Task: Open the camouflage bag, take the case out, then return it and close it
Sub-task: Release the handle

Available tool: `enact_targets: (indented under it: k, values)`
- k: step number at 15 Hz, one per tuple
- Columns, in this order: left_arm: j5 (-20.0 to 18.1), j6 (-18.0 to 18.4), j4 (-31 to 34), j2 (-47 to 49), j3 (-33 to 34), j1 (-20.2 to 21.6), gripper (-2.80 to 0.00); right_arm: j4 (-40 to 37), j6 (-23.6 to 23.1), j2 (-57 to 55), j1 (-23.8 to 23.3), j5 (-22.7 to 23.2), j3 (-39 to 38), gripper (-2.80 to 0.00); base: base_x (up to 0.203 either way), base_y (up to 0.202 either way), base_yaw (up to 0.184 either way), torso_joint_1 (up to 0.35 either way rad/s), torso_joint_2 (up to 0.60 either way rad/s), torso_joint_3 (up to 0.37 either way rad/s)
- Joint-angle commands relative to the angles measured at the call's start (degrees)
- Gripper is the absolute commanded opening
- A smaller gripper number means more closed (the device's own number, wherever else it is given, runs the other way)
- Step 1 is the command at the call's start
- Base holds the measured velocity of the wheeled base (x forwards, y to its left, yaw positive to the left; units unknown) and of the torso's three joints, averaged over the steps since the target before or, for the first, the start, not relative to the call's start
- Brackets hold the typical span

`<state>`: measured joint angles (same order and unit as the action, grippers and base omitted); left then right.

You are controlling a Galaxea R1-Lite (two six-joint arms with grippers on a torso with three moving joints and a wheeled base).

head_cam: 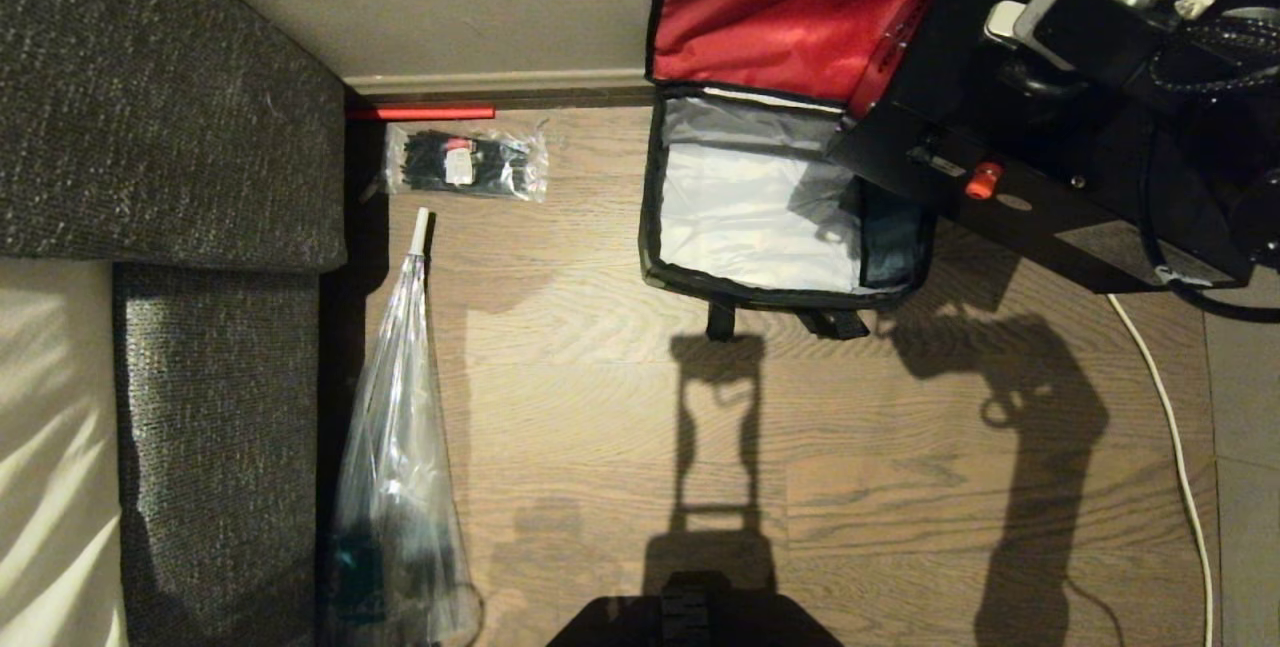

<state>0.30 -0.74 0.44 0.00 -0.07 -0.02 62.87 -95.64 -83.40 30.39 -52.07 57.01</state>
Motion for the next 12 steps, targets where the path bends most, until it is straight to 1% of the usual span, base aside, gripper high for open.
enact_targets:
  k: [1, 4, 8, 12]
  values:
    - [0.05, -0.05, 0.0, 0.0, -0.01, -0.06, -2.8, 0.6, -0.33, 1.68, -3.15, -0.32, -1.61, -2.8, 0.0, 0.0, 0.0, 0.0, 0.0, 0.0]
    - [0.05, -0.05, 0.0, -0.06, -0.01, -0.03, -2.8, 0.57, 0.75, 2.51, -7.55, -0.24, -3.31, -2.8, 0.0, 0.0, 0.0, 0.0, 0.0, 0.0]
    - [0.05, -0.05, 0.0, -0.04, -0.01, -0.03, -2.8, 0.41, 4.19, 2.14, -13.67, -0.24, -5.11, -2.8, 0.0, 0.0, 0.0, 0.0, 0.0, 0.0]
    - [0.05, -0.05, 0.0, 0.0, -0.01, -0.06, -2.8, -0.7, 6.24, 1.84, -18.3, -0.23, -5.51, -2.8, 0.0, 0.0, 0.0, 0.0, 0.0, 0.0]
